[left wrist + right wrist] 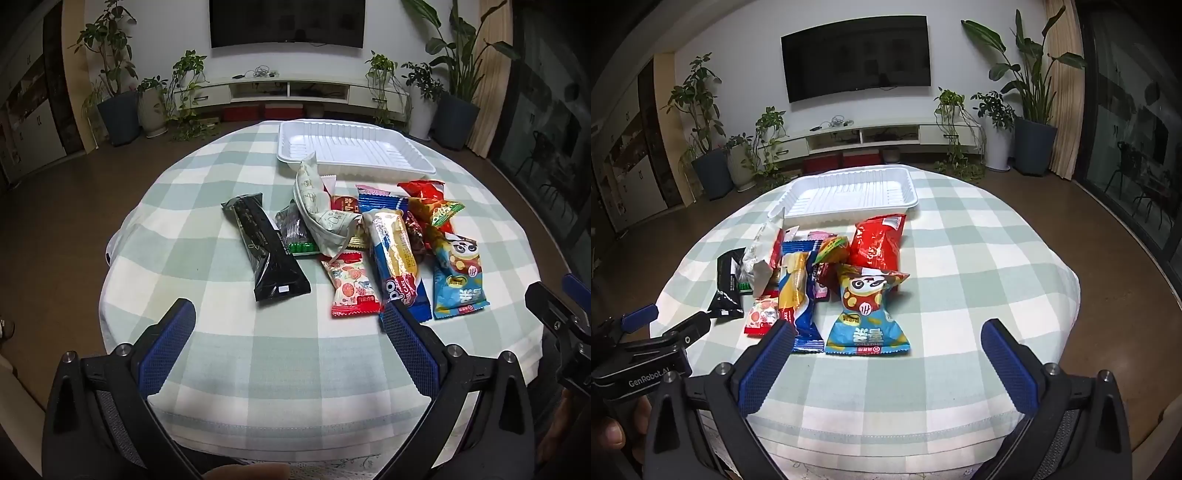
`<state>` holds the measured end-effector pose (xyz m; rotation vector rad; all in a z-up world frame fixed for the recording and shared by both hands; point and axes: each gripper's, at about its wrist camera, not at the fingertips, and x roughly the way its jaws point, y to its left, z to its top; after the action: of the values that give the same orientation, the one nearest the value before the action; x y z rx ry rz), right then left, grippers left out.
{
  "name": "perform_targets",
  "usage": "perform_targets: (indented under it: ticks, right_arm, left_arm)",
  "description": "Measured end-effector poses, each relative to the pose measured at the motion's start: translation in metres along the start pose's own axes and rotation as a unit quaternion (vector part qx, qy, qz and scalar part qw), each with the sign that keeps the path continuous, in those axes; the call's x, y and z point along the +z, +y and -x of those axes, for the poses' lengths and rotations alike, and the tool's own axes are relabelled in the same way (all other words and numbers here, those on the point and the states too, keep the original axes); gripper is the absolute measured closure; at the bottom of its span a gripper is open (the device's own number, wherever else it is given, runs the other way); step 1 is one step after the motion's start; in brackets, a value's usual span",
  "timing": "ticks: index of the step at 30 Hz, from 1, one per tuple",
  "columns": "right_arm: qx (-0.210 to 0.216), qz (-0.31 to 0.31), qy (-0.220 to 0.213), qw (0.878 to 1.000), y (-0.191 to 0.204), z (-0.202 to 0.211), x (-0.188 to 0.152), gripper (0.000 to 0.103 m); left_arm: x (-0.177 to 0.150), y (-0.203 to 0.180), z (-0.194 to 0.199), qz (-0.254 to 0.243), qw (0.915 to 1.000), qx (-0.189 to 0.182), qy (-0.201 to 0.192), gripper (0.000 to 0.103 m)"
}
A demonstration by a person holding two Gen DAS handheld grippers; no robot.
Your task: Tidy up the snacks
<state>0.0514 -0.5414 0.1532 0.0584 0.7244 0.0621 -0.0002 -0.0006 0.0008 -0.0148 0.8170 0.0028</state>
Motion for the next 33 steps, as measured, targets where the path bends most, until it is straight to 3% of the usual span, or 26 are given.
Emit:
perform_targets:
  ticks: [33]
  right_arm:
    - [-0.022, 0.004, 0.053, 0.998, 0.003, -0.018, -0.012, 0.0]
  left_arm:
    - [-0.01, 0.004, -0.015, 0.004, 0.9999, 0.01, 0.008, 0.0]
